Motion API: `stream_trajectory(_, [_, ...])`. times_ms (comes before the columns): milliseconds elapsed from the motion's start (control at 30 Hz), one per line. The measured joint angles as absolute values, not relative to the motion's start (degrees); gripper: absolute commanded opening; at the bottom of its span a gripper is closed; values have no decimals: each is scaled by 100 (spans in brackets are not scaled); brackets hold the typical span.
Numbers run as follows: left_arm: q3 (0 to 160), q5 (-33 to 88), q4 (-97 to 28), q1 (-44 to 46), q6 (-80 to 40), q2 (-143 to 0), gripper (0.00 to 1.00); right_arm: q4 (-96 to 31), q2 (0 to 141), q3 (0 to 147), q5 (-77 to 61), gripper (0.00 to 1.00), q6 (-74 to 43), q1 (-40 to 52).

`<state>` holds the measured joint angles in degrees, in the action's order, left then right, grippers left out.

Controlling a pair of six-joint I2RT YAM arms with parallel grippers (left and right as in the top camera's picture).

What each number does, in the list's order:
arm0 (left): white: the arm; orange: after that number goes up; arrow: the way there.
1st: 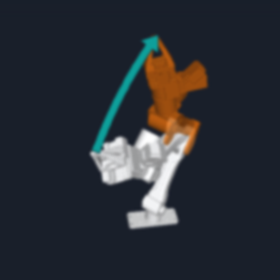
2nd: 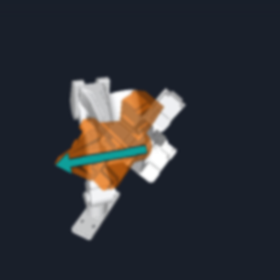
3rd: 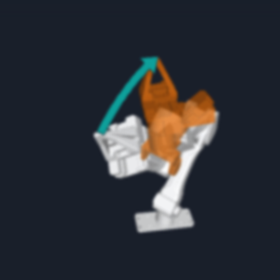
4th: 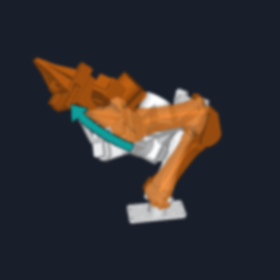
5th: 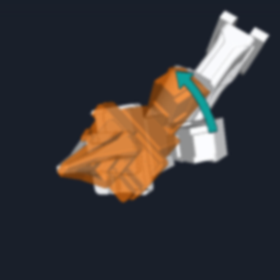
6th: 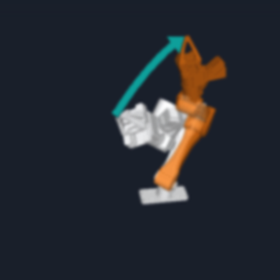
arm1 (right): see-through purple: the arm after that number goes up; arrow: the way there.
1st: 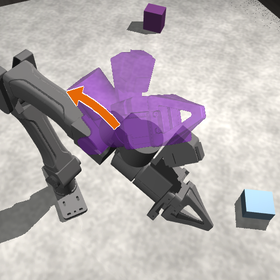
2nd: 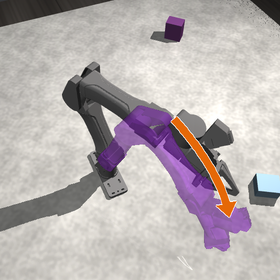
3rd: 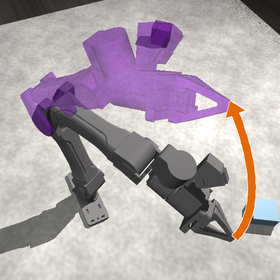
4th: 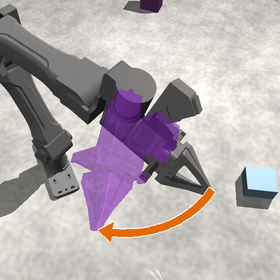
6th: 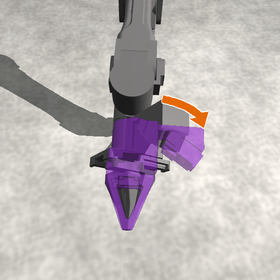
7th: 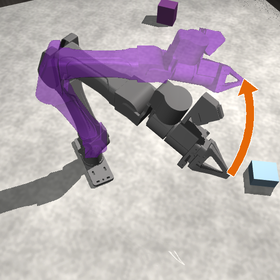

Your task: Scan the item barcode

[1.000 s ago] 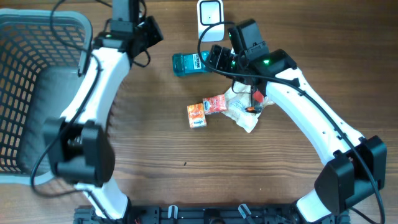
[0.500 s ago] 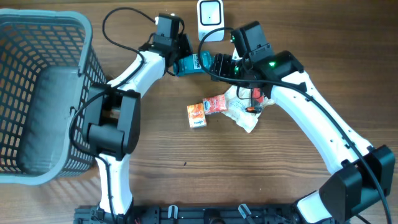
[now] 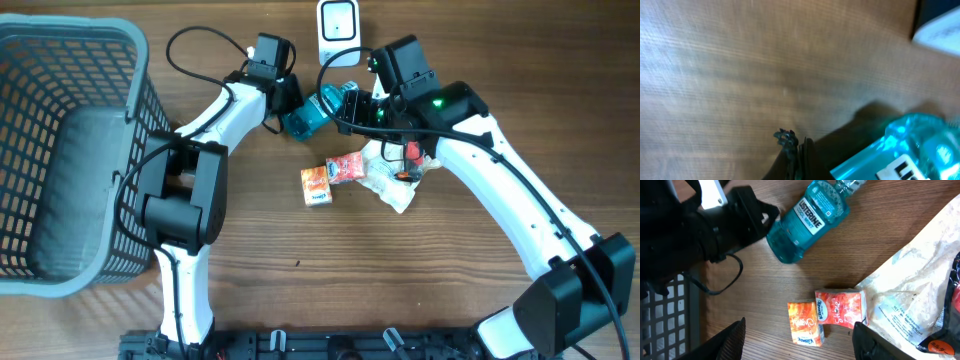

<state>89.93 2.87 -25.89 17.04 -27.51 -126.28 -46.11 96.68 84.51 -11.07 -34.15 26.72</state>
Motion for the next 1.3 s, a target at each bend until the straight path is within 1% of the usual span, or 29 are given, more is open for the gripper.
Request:
stream_trajectory(33, [8997, 403, -2788, 1704, -2753, -12628, 4, -4611, 9668, 8451, -1116, 72, -3415, 2672])
stream_trajectory(200, [8997, 1286, -3704, 1704, -2753, -12578, 4, -4598, 9668, 8451, -1118, 74, -3415, 2674])
stream_trajectory(367, [8980, 1988, -3830, 1706, -2753, -12254, 4, -4584, 9668, 8451, -1068, 76, -3415, 2674])
stream_trajectory(567, [8984, 1363, -3277, 1719, -2759, -11791, 4, -4576, 9668, 8451, -1011, 77, -3415, 2672])
stream_trajectory(767, [8984, 1168, -3354, 1793, -3081, -12099, 4, -4611, 9668, 8451, -895, 78, -3415, 2672])
stream_trajectory(1033, [8984, 1096, -3503, 2379, -3188, -12422, 4, -4633, 9668, 8451, -891, 79, -3415, 2672])
stream_trajectory(1167, [8984, 1096, -3688, 2668, -3251, -12422, 4, -4672, 9668, 8451, -864, 85, -3391, 2672])
stream_trajectory(1300, [8984, 1094, -3712, 2589, -3253, -12420, 4, -4626, 9668, 8451, -760, 92, -3092, 2672])
